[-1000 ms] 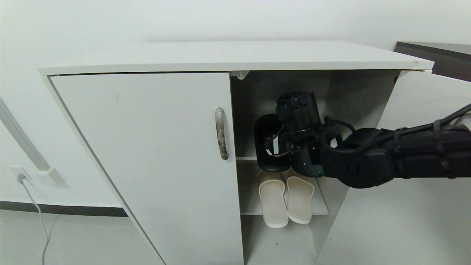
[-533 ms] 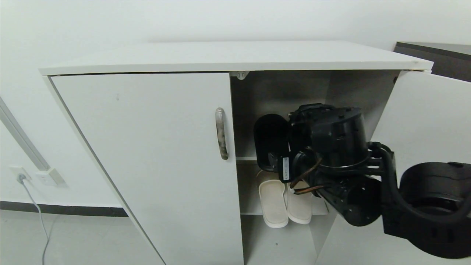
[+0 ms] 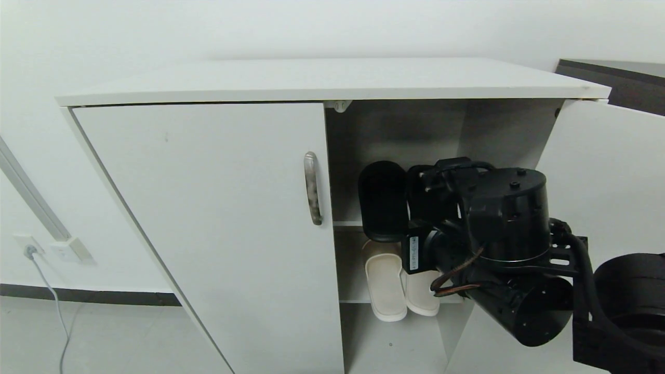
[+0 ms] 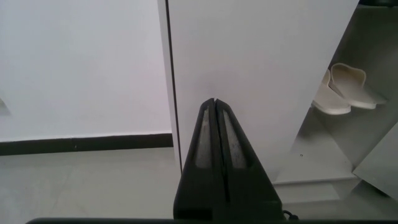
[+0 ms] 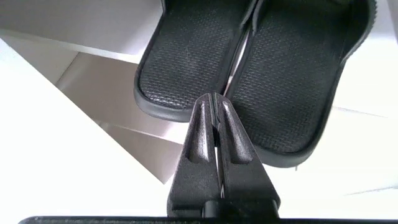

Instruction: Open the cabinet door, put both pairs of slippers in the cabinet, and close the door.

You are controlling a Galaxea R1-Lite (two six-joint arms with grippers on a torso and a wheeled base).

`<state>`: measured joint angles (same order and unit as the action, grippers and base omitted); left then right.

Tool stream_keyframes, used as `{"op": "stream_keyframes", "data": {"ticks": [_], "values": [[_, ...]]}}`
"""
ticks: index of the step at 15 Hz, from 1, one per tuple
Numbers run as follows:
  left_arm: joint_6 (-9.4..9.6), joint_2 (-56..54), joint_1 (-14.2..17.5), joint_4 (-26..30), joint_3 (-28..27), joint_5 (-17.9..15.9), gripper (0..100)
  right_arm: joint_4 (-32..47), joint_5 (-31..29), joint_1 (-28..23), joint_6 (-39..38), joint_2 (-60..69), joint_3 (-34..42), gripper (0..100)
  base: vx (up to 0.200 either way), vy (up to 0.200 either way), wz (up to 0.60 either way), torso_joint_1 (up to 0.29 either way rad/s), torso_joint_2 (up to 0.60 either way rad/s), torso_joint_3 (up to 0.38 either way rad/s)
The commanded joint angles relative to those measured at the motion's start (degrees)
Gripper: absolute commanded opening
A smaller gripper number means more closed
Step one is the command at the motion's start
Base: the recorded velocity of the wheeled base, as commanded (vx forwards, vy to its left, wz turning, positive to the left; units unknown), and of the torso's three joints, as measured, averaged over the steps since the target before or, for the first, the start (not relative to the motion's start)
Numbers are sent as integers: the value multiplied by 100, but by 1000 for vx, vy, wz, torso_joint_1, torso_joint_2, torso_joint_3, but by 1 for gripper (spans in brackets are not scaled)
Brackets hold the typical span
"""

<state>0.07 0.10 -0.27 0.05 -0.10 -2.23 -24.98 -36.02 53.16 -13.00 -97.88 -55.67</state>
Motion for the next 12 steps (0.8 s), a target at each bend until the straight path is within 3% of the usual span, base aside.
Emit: {"op": "stream_keyframes", "data": {"ticks": [1,7,12], "values": [[-7,-1,0,4,1,3,0,-95,-10,1,51,-170,171,0,0,0,0,0,0,0],[-7,-1,0,4,1,3,0,-1598,-1,10,772,-425,883,0,0,0,0,0,0,0],[-7,-1,0,-5,1,3,0,-1905,-1,-17,878,-601,980,0,-200,0,0,2,2,0]]}}
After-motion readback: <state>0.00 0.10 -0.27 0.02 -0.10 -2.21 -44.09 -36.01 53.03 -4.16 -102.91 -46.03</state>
